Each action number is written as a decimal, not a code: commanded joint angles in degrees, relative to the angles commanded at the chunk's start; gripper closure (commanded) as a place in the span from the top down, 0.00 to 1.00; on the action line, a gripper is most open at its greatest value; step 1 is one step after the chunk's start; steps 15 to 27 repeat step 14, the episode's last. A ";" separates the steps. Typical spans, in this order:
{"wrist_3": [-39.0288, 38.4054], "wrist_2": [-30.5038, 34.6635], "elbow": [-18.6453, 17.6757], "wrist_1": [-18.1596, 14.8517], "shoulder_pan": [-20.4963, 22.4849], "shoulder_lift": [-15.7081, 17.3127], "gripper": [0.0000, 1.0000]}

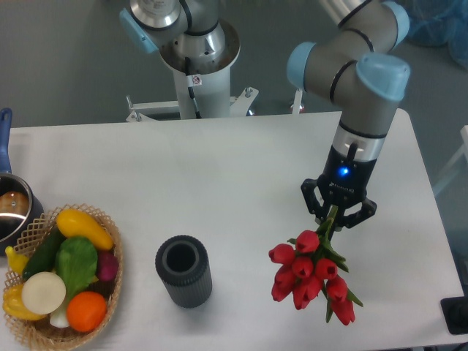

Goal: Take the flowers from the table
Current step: 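Lift the gripped tulip bundle up off the table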

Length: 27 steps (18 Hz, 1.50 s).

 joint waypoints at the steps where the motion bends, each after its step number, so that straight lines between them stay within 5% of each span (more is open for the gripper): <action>1: -1.05 -0.97 0.53 0.00 0.17 0.26 0.21; 27: -1.50 -1.68 0.36 0.00 2.11 1.41 0.21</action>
